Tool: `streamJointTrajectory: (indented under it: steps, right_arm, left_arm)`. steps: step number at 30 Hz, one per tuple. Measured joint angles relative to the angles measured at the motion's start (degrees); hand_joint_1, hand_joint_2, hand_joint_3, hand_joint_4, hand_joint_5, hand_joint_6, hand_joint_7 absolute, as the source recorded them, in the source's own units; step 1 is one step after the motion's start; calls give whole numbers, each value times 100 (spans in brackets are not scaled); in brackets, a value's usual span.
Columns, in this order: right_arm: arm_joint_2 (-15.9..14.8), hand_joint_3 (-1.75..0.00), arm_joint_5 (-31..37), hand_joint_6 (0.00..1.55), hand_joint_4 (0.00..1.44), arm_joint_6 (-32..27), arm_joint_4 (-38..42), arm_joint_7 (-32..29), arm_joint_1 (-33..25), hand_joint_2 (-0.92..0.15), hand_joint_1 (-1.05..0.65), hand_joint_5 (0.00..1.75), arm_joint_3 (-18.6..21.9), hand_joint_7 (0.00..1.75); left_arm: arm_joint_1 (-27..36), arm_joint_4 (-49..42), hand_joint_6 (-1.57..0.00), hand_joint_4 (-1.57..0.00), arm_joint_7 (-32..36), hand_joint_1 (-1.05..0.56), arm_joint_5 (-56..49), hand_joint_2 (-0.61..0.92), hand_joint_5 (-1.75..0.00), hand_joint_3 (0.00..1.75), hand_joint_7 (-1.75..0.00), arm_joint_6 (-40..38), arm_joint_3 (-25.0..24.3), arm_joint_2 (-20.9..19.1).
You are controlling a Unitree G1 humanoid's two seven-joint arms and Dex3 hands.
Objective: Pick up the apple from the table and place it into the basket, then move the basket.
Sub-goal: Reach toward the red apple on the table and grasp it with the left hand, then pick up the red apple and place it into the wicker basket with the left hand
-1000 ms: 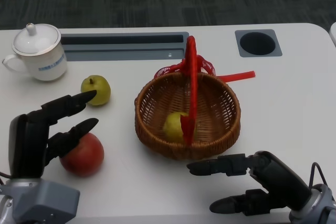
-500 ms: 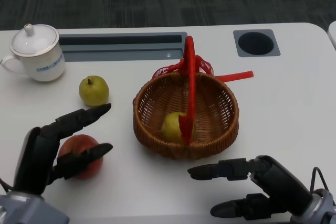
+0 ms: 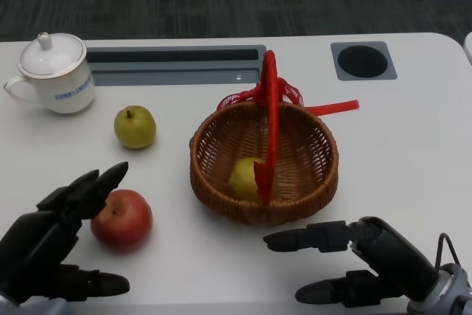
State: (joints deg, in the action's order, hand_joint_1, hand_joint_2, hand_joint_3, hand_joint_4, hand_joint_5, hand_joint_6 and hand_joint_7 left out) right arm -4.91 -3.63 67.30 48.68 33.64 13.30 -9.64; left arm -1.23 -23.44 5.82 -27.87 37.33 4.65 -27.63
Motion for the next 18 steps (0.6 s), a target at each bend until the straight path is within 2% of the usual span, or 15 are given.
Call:
streamJointTrajectory:
  steps: [5,11,18]
  right_arm:
    - [-1,0,-6,78,87,-1,-1,2,3,-86,-38,0,0,0]
    - [-1,0,-6,78,87,-2,-12,1,-11,-86,-39,0,-3,0]
    - [-1,0,-7,80,88,-2,-36,1,-48,-86,-38,1,-15,1]
  left_arm:
    - [-245,-453,-4,-1,525,-80,-557,79,-1,0,-1,-272,155,40]
    - [-742,-1191,-11,-7,1526,-76,-1385,79,-2,0,-2,-659,634,147]
    - [-1442,-2322,-14,-15,2093,-78,-1419,79,-2,1,-1,-497,1021,429]
